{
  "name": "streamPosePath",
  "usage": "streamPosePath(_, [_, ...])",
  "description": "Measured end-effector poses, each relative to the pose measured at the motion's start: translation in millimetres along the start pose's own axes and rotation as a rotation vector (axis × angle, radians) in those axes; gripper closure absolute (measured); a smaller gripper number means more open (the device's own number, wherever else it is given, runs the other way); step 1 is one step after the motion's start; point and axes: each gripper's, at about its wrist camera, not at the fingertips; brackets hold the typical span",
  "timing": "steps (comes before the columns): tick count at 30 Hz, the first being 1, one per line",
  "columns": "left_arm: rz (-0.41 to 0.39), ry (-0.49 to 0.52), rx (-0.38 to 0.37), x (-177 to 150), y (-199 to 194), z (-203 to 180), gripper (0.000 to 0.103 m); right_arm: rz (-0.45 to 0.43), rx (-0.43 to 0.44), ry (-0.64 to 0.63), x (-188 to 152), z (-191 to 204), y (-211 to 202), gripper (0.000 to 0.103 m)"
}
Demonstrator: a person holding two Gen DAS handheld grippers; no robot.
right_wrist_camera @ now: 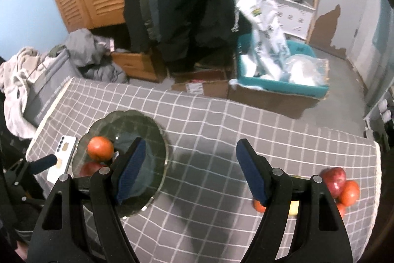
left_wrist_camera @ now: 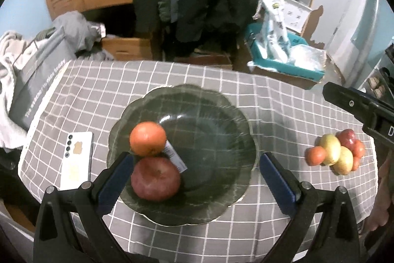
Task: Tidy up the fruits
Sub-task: 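Lift both tools away from the bowl back toward the remaining fruit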
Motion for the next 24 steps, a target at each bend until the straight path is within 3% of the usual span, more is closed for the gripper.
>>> streamPosePath(24, [-0.184,0.180,-0.077,1.3,-70.5,-86.3,0.001,-0.203,-0.157,0.061,-46.7,-63.3,-111.8,0.020])
Point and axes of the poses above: each gripper's, at about its wrist camera, not at the fingertips, and y roughly the way its jaws point, z to its left, x to its top, and after that the axes turned 10 degrees about z, right-handed
